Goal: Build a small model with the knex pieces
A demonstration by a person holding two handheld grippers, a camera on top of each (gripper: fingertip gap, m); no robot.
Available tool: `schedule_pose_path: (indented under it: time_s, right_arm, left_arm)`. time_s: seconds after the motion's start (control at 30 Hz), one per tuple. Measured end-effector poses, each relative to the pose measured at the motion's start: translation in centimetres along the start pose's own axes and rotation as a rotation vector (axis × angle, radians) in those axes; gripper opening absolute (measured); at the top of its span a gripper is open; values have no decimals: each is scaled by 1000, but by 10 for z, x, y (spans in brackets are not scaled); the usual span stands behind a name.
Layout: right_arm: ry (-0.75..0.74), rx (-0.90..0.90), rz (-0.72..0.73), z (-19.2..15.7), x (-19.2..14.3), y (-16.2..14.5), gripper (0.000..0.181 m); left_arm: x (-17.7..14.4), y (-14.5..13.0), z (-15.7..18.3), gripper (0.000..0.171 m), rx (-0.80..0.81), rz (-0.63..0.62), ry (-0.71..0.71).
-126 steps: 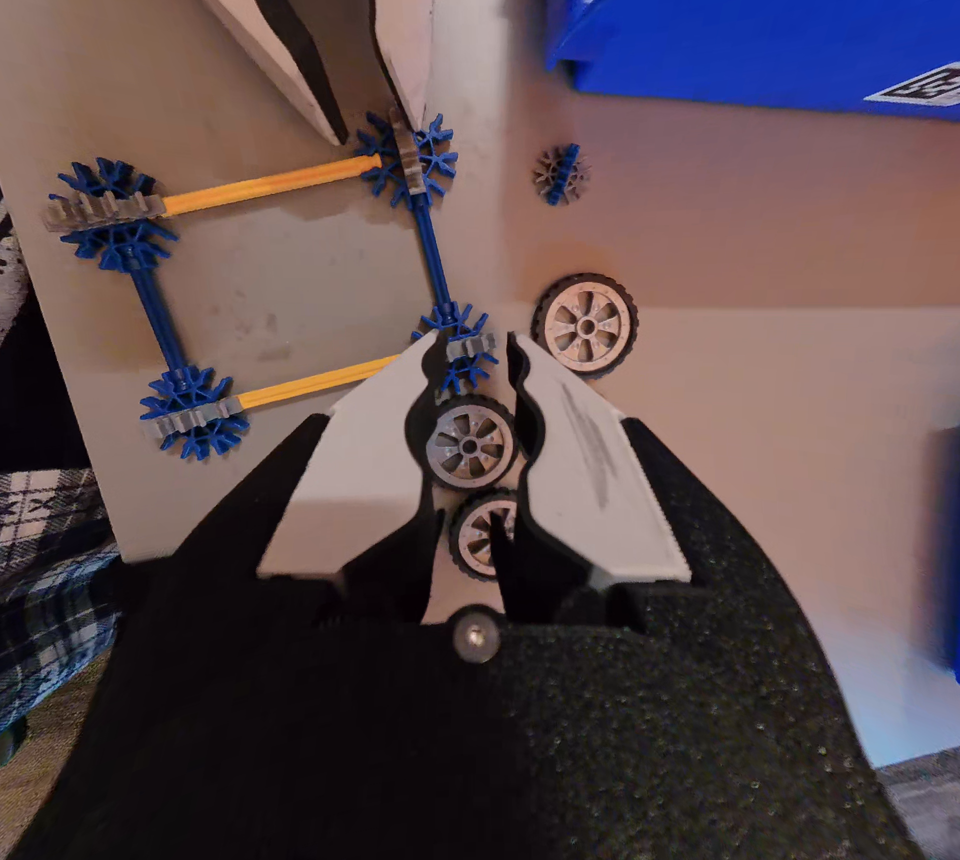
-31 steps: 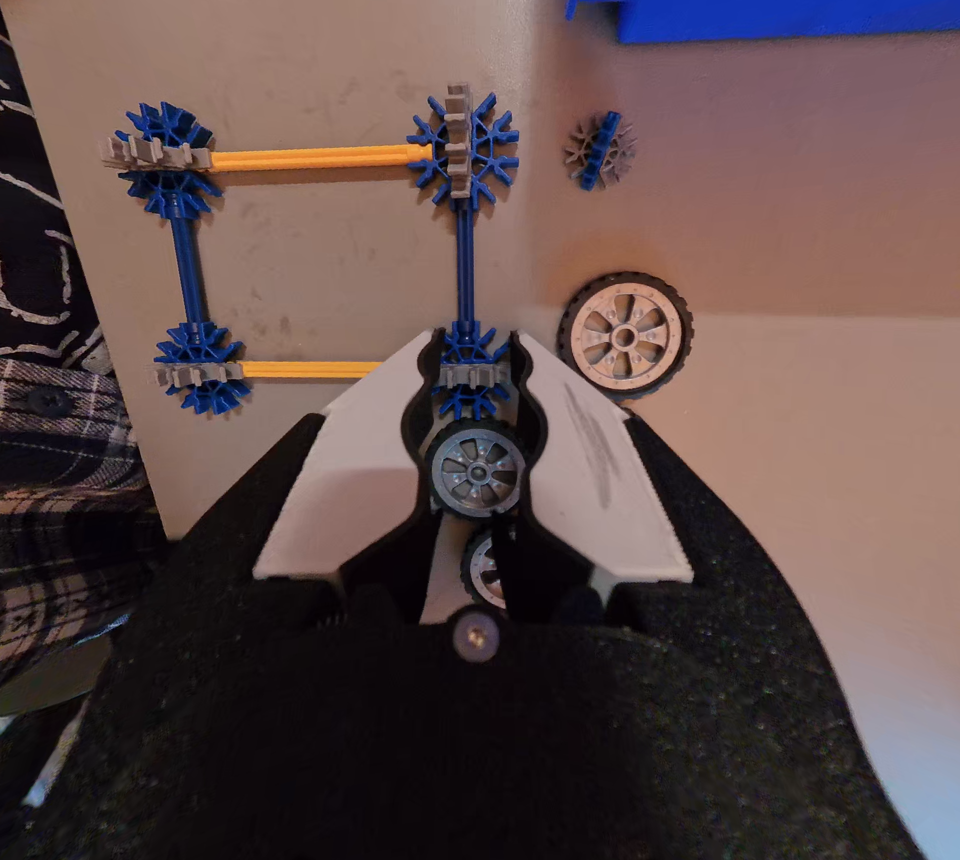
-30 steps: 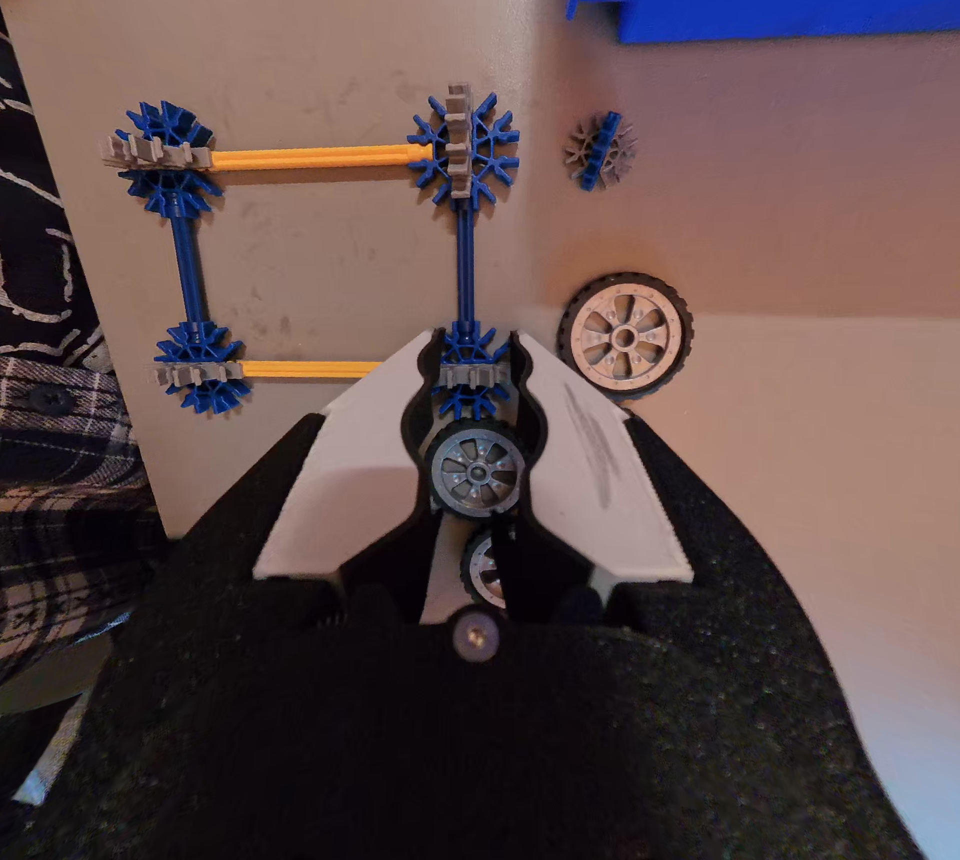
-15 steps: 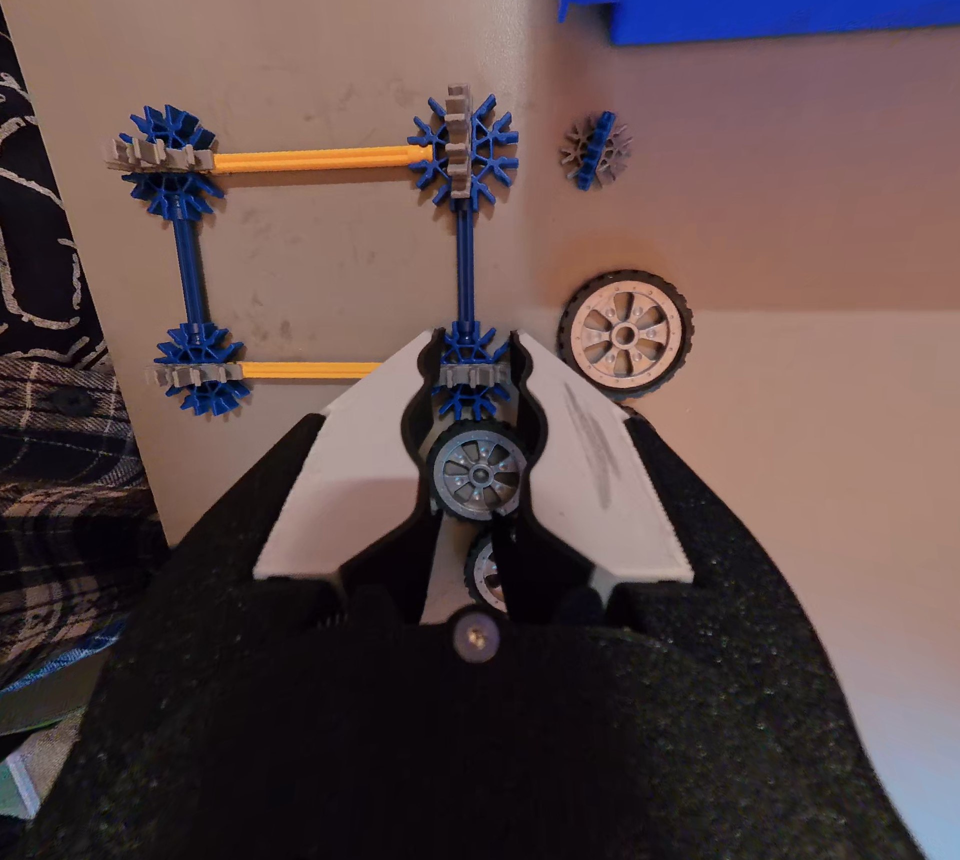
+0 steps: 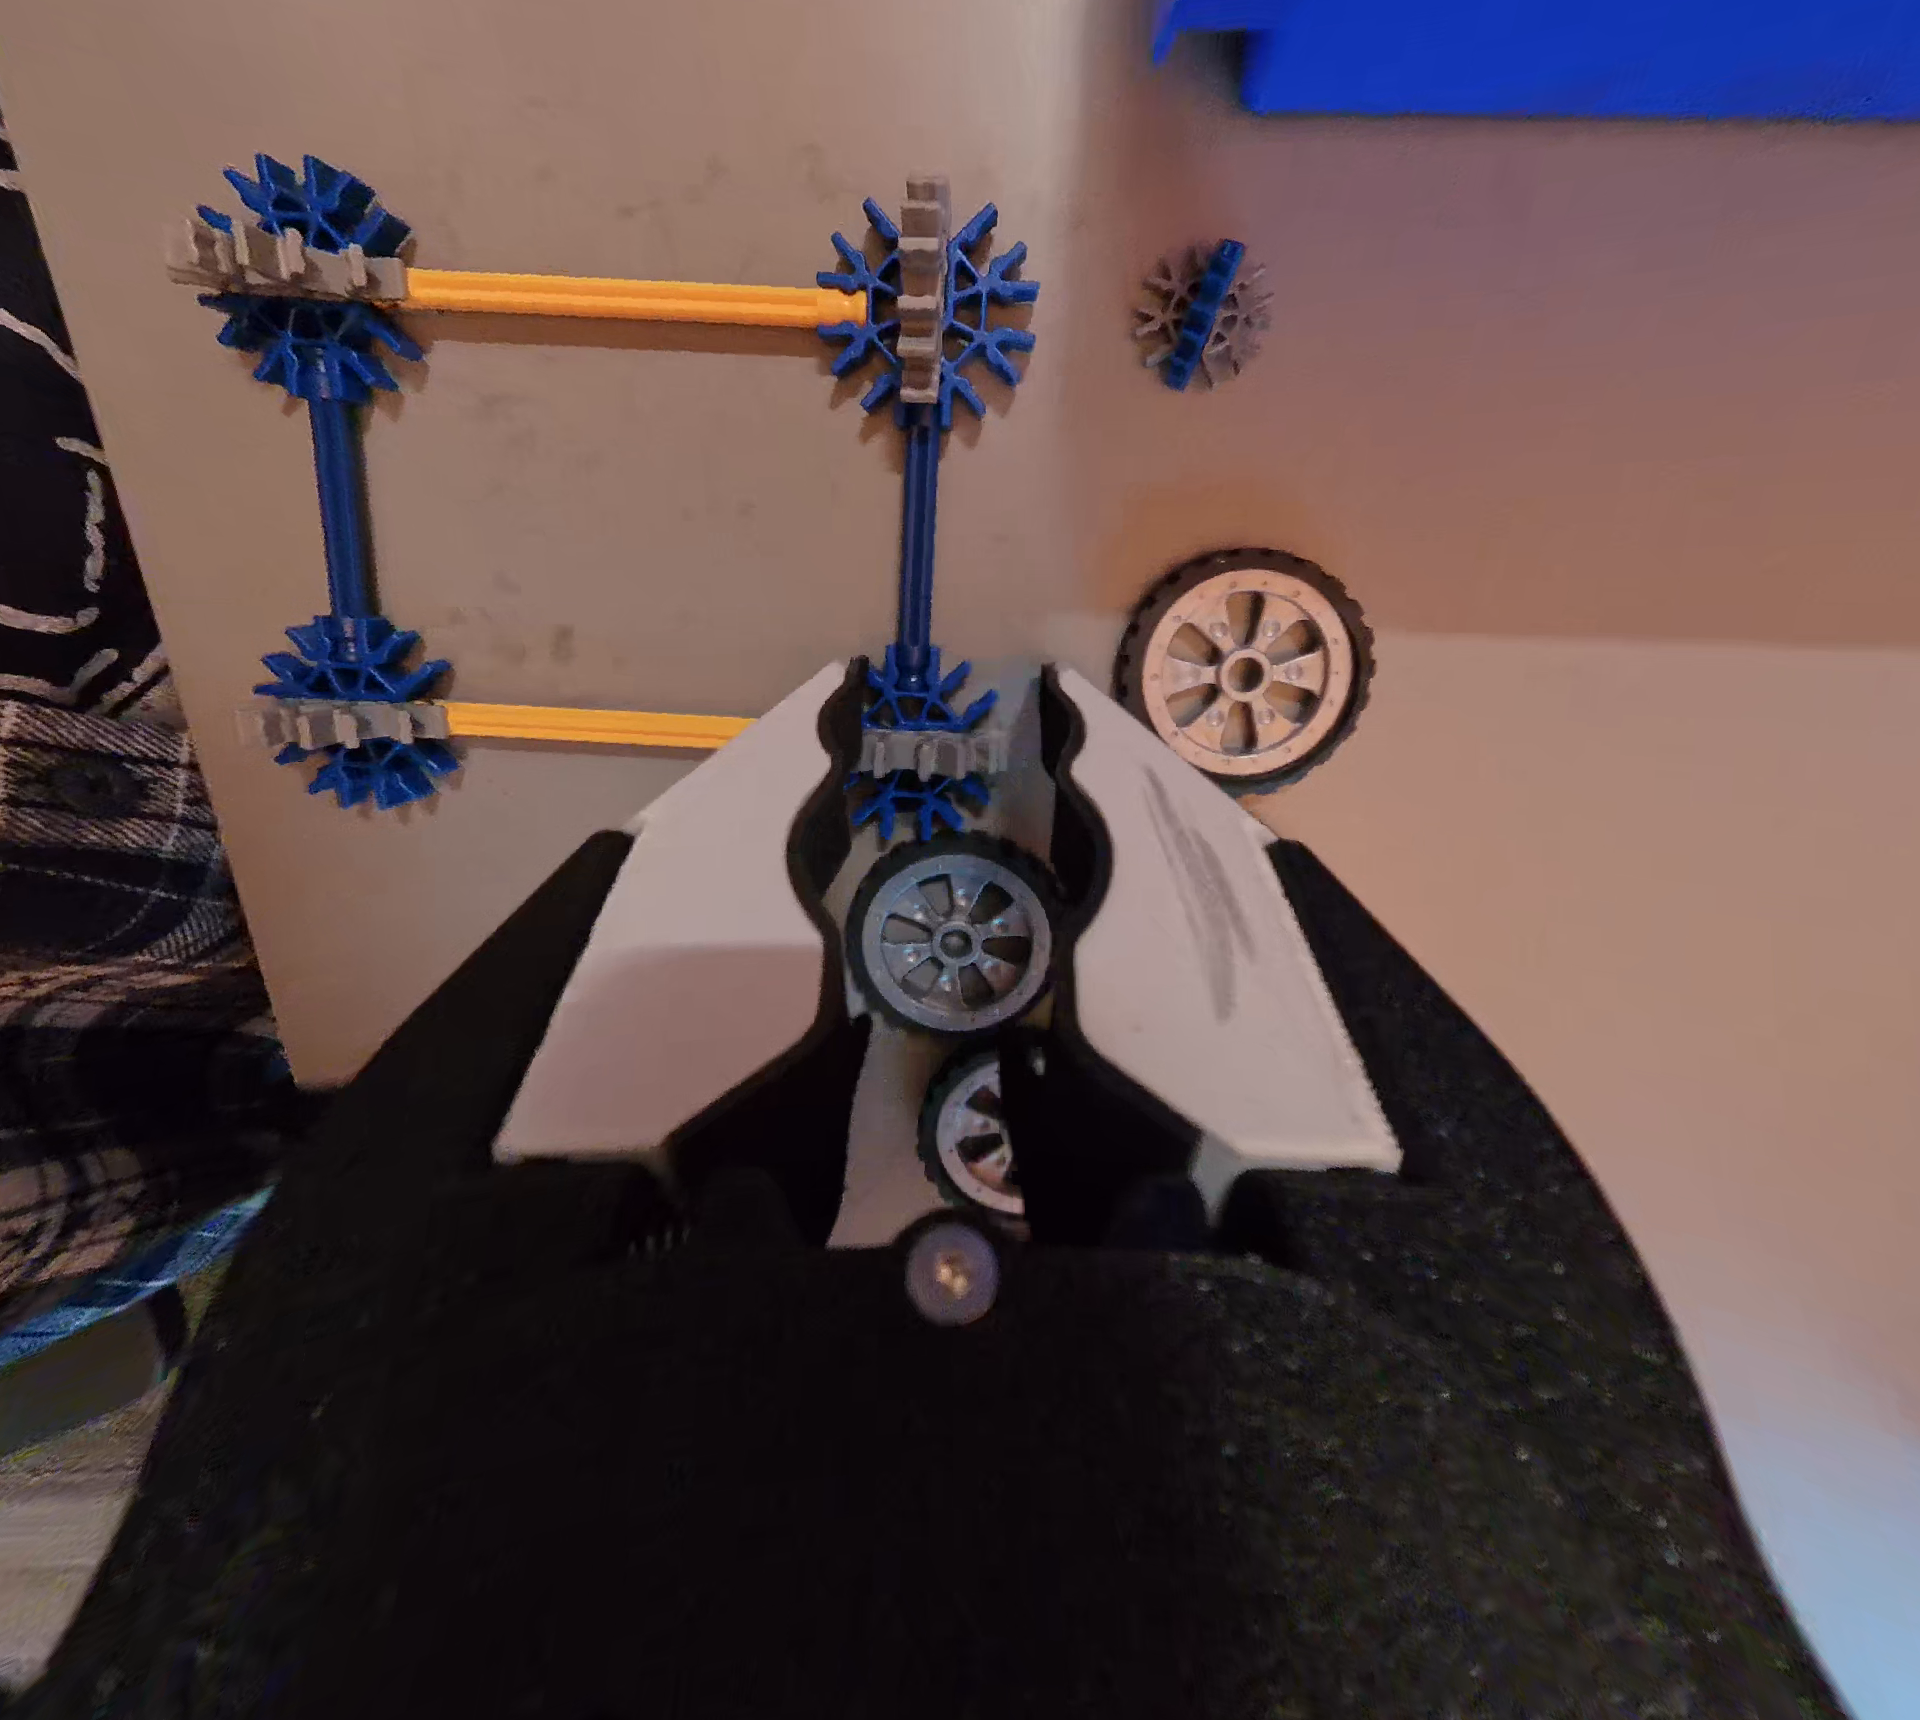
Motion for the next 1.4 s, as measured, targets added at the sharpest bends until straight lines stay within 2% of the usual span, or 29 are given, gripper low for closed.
schedule_pose_path:
  time_s: [0.4,0.5,0.63,0.73,0.9,1.1,1.27,1.4]
  right_arm:
    - [-60,-32,32,-2,-18,6,38]
    - [-62,-86,110,-8,-32,24,37]
    - [-132,-188,248,-7,-59,66,33]
    - [-228,-225,265,6,-72,92,31]
    - [-354,-313,146,31,-69,131,29]
    - [-333,-396,22,66,-46,175,24]
    - [-227,-419,-153,80,-22,181,23]
    - [-220,-446,-282,90,-4,179,23]
  left_arm:
    - [0,0,0,0,-4,2,-1]
    - [0,0,0,0,-7,1,-4]
    - [1,0,-1,0,-14,-3,-12]
    - [1,0,-1,0,-19,-4,-16]
    - [2,0,0,0,-23,-5,-18]
    - [3,-1,0,0,-24,-4,-18]
    - [4,-1,0,0,-22,-2,-16]
    - [5,-1,1,0,-26,-2,-21]
Point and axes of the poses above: each gripper's, where its closed fingertips meet, x out along the fingers, y out of its top, z = x × y across the jaws, the point moved 4 cm from there along -x, back along the fingers, and after that the axes turned 15 degrees about y, right-handed, at the moved point
